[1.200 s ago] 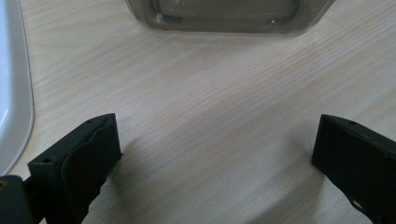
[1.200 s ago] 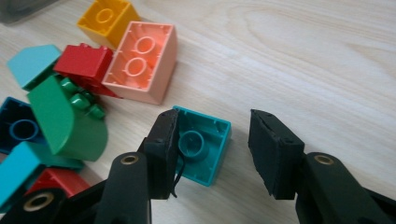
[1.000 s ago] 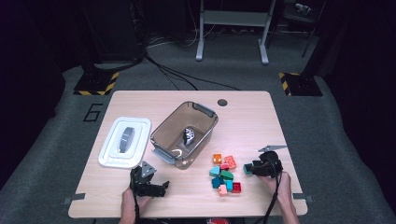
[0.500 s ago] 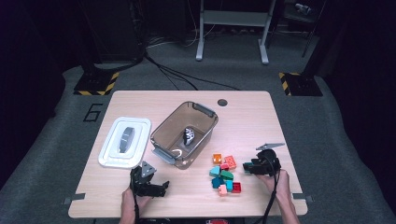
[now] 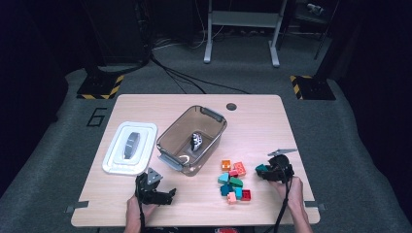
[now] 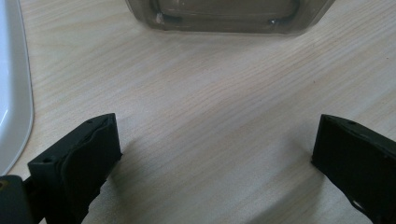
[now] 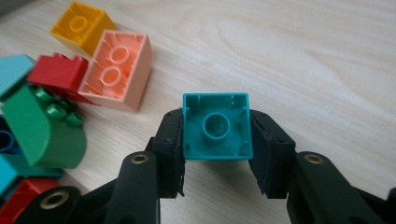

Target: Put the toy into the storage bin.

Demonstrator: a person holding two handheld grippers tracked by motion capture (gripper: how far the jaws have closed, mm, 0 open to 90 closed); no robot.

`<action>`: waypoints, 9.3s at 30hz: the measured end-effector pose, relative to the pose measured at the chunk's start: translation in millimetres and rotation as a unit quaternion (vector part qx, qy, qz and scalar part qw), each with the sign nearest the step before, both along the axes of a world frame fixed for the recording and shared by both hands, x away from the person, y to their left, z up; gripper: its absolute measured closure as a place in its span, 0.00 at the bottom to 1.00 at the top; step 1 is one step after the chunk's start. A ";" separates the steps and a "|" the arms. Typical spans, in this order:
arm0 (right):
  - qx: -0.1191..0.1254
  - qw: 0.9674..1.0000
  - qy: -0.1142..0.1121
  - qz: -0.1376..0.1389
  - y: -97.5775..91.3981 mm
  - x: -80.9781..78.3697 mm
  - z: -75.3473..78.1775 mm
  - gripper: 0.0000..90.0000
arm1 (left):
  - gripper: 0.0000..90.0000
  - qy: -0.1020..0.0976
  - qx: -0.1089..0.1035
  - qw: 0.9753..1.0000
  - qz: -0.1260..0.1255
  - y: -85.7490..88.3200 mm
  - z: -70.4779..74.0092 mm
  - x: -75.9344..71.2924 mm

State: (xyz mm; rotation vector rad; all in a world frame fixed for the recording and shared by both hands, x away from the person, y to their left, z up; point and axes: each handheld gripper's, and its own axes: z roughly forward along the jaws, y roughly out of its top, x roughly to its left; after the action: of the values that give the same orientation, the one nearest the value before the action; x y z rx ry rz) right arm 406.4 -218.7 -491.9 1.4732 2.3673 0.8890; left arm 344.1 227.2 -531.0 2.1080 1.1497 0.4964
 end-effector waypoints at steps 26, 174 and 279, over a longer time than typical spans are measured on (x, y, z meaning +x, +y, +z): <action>0.043 0.997 -0.056 0.027 8.6 15.9 64.5 0.65 | 0.01 -0.001 0.003 1.000 -0.002 0.1 0.2 0.3; -0.010 0.999 0.043 0.029 75.1 43.3 0.3 0.63 | 0.02 -0.004 -0.002 1.000 0.000 -0.9 -0.4 -0.3; -0.013 0.995 -0.040 0.093 190.2 110.9 107.1 0.44 | 0.03 -0.011 0.007 1.000 -0.002 -1.8 0.1 -1.4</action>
State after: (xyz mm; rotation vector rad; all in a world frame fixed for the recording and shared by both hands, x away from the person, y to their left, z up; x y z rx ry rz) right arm 517.3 -28.5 -384.8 1.1986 2.4774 0.9361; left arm 342.8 225.4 -530.9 2.1112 1.1329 0.5253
